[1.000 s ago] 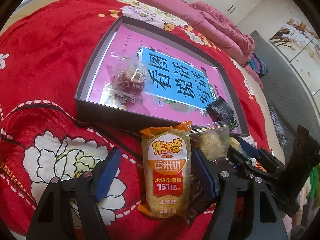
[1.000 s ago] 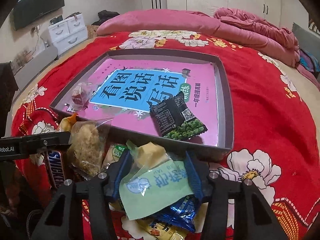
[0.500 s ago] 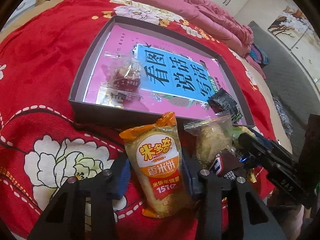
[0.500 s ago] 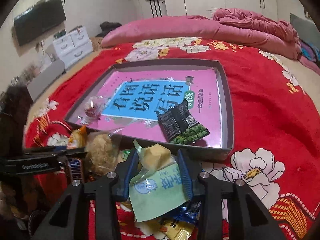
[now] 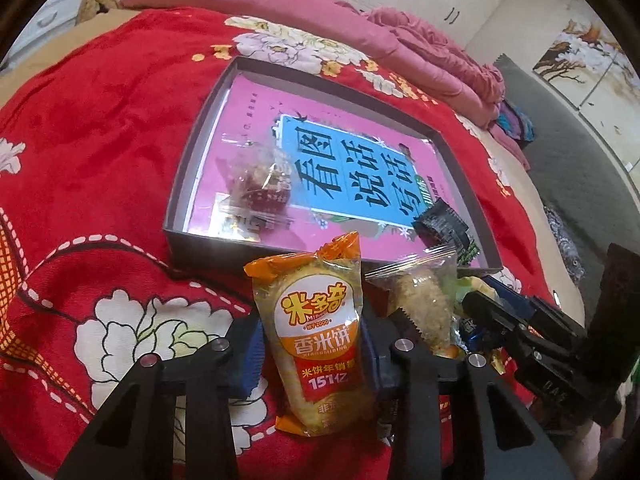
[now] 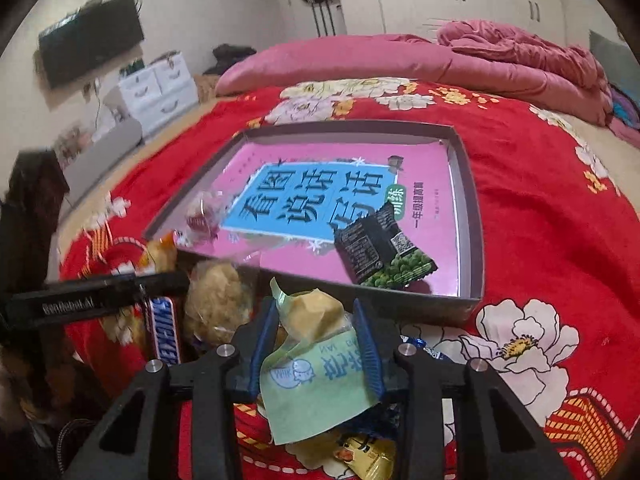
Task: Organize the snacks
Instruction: 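Grasp the yellow bag with the left tool while the right tool grasps the green wrapper, then lift both held snacks and carry them over the tray, then lower the yellow bag into the tray and open the left tool while the right tool releases the green wrapper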
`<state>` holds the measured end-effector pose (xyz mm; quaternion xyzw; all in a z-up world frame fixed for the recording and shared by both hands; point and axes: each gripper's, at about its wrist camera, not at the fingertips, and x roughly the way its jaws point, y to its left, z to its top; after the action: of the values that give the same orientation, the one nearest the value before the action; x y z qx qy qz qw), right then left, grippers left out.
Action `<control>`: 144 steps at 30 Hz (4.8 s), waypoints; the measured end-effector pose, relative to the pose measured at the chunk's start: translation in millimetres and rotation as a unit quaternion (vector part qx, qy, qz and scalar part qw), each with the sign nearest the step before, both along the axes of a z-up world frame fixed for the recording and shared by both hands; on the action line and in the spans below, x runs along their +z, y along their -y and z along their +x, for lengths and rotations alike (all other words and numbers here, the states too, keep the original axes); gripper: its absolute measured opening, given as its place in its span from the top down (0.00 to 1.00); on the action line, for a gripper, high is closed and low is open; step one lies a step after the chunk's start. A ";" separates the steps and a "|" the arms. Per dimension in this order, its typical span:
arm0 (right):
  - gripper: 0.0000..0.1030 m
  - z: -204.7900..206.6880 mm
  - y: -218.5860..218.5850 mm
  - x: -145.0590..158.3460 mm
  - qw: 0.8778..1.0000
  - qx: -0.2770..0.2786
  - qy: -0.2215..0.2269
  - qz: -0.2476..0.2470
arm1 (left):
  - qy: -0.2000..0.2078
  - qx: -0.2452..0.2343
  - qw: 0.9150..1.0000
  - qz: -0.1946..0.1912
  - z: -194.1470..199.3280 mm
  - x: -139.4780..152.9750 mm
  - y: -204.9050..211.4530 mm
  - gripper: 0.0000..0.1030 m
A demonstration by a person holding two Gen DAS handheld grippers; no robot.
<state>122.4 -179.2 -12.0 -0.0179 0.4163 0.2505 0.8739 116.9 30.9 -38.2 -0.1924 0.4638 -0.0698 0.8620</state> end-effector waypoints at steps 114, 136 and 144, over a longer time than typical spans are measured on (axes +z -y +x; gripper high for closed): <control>0.65 63.1 -3.1 9.2 0.991 -0.068 -0.033 0.113 | 0.076 -0.013 0.997 0.015 89.2 22.9 8.7 0.60; 0.65 68.2 -9.2 -9.0 0.991 -0.064 -0.067 0.097 | 0.056 -0.015 0.998 -0.010 97.0 12.2 26.1 0.61; 0.65 65.4 -10.4 -6.6 0.993 -0.064 -0.058 0.084 | 0.053 -0.020 0.998 -0.007 97.2 10.9 27.7 0.60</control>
<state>187.8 -168.7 -18.6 0.0971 0.4442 0.2287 0.8608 214.1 3.1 -27.3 -0.1847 0.4206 -0.1005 0.8825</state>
